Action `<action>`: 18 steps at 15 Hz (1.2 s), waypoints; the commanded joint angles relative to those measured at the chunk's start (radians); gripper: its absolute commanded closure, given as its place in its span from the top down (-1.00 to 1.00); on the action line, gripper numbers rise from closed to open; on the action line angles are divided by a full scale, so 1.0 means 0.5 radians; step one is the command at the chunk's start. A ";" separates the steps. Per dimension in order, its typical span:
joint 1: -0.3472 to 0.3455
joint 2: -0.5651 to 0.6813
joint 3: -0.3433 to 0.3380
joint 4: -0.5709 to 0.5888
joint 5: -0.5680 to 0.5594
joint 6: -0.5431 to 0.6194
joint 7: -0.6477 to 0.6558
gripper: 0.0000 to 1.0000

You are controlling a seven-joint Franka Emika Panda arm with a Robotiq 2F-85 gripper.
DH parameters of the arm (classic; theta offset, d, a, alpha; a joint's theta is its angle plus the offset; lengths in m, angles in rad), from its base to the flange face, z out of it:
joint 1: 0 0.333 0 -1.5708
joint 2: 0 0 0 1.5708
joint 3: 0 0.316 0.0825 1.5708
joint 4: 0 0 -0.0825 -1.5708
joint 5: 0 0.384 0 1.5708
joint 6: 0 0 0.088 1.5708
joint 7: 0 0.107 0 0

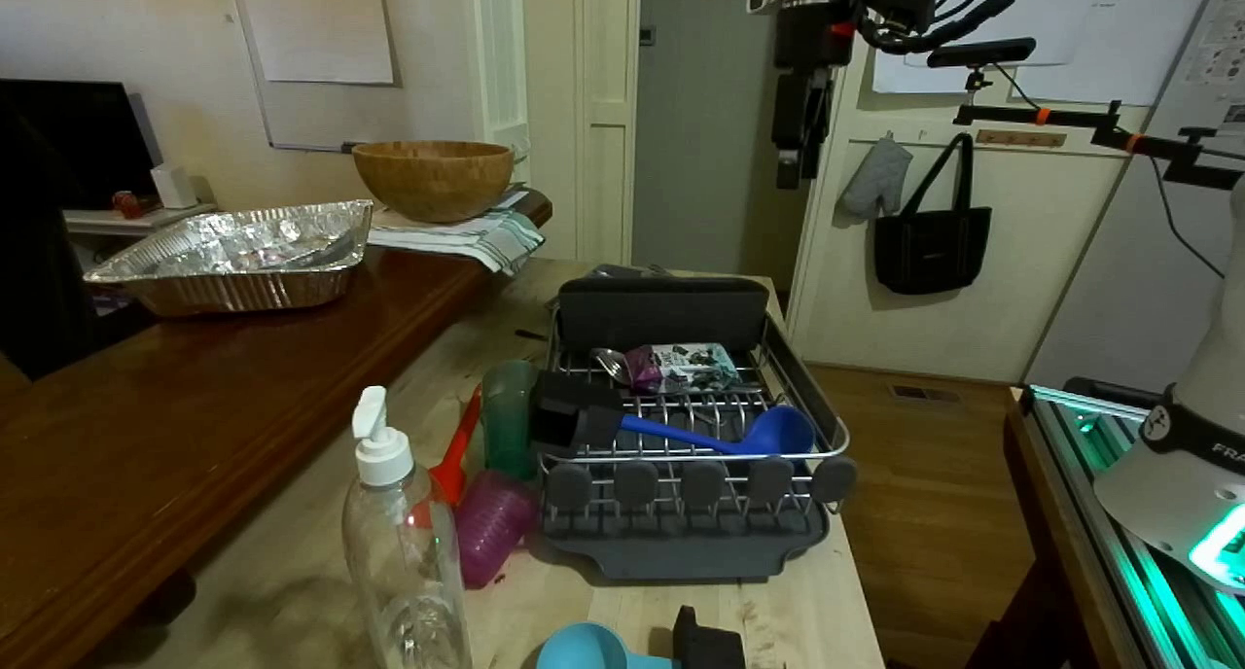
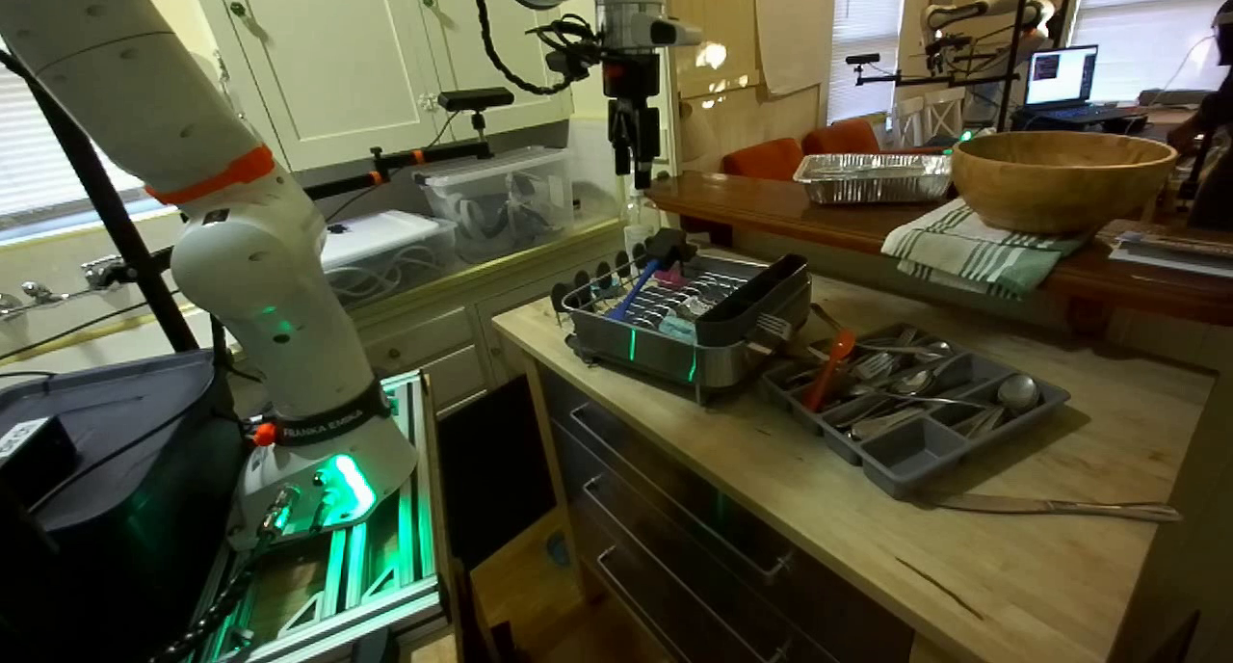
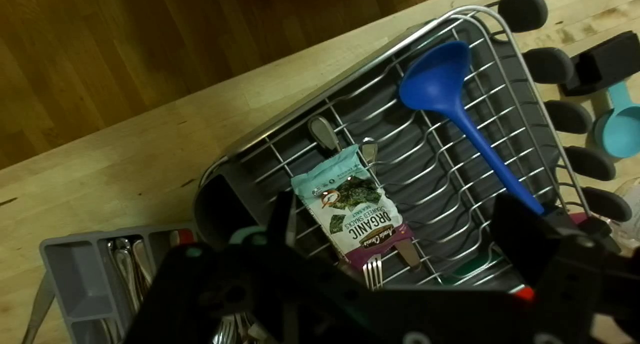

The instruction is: Turn the dish rack to the left

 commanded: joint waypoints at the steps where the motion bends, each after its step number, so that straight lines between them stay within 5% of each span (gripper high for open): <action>1: 0.015 0.014 -0.006 0.018 0.113 0.036 0.020 1.00; 9: 0.010 0.115 0.092 0.154 0.424 -0.102 0.764 1.00; 15: 0.027 0.083 0.113 0.137 0.442 -0.028 0.740 1.00; 18: 0.004 0.239 0.156 0.279 0.418 -0.116 1.176 1.00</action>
